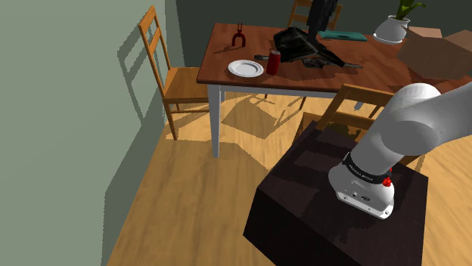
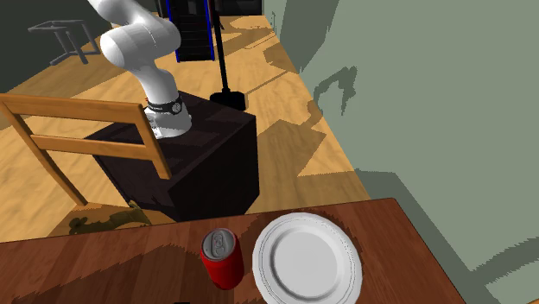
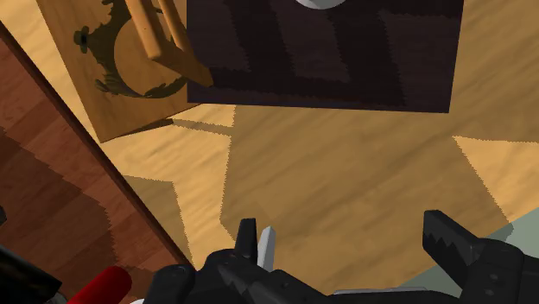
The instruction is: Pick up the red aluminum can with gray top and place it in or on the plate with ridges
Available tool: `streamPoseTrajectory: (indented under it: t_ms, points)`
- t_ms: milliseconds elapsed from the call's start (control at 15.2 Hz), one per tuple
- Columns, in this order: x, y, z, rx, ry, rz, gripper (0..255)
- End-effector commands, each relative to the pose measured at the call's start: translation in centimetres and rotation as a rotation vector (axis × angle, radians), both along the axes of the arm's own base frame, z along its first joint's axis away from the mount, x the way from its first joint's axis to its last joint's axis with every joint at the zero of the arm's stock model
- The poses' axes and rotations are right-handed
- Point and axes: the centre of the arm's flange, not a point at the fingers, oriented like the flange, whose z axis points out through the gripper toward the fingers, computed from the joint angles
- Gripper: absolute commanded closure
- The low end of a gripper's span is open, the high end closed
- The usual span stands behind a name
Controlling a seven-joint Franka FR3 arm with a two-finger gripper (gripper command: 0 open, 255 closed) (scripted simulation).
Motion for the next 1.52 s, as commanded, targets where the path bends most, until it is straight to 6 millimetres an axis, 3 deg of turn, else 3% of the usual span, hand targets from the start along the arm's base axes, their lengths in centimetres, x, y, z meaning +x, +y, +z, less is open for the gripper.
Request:
streamPoseTrajectory:
  t_ms: [0,1452]
  points:
    - [0.0,0.0,0.0,0.0,0.0,0.0,0]
    - [16.5,-20.6,-12.8,0.041,-0.022,-0.025,0]
